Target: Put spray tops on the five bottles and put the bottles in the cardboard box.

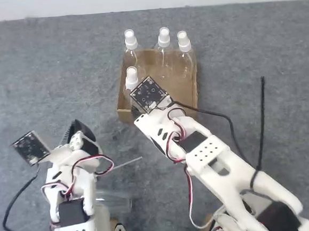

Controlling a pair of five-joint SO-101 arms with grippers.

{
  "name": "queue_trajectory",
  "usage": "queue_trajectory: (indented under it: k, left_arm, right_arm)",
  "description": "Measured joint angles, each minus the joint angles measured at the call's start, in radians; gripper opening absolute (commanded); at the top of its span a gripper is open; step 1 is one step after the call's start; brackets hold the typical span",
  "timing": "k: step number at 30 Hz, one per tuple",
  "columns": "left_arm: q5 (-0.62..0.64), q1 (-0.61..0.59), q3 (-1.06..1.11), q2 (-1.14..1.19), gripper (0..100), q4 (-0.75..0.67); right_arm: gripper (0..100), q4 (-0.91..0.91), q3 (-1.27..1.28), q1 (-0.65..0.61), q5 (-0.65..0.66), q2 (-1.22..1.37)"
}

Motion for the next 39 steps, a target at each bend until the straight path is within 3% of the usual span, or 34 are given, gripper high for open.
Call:
queue_trajectory:
  k: [16,23,39]
  left_arm:
    - [0.0,-0.232,-0.002,0.0,2,-0.025]
    - [0.0,-0.342,-0.032,0.0,2,-0.025]
    - [0.0,-0.405,-0.032,0.0,2,-0.072]
  right_arm:
    - [21.3,0.324,0.002,-0.055,0.0,-0.307]
    - [21.3,0.423,0.002,-0.161,0.0,-0.37]
    - [21.3,0.542,0.002,-0.482,0.0,-0.37]
